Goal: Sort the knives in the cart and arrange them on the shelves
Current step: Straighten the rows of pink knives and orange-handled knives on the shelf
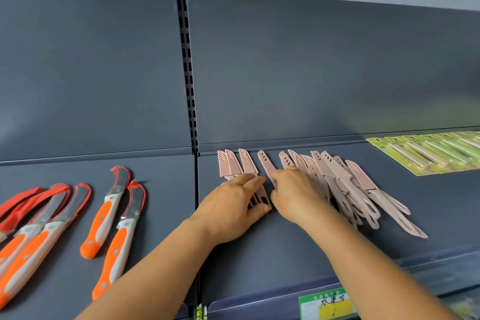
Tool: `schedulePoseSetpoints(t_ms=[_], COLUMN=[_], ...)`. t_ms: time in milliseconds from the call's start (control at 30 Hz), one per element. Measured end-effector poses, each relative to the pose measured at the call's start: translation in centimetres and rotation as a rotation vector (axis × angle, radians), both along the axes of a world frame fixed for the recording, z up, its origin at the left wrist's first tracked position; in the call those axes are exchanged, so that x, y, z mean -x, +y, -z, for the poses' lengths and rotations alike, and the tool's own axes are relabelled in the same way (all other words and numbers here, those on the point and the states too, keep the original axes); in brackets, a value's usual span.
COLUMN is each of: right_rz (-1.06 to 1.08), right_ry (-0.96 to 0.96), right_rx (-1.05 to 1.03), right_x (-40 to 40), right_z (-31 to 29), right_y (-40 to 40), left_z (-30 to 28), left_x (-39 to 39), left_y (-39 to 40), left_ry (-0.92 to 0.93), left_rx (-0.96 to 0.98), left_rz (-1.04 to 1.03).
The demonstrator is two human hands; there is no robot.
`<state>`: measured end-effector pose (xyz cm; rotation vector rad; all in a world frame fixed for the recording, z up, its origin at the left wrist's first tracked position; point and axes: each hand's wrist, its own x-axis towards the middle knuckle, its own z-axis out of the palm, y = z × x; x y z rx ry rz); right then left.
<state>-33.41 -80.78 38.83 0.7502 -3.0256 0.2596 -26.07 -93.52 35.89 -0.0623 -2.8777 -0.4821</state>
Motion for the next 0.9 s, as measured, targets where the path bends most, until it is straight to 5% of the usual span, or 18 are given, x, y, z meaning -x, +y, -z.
schedulePoseSetpoints(t_ms=[133,400,900], right_rz=[0.061,0.121,-0.02], right_ry=[0.048,-0.299,-0.206], right_rx=[0.122,0.648,0.216], right_x=[0.5,0.8,-0.2], right_z=[-0.1,-0.1,0.0], right_y=[-0.4,-1.3,-1.8], left_z=[0.1,-0.1,-0.2], left_x=[0.0,0.0,-0.3], left_y=[0.0,-0.4,-1.1], left_ry=[0.013,0.04,-0.028], left_rx=[0.011,-0.043,-0.023], left_rz=[0.014,-0.044,-0.068])
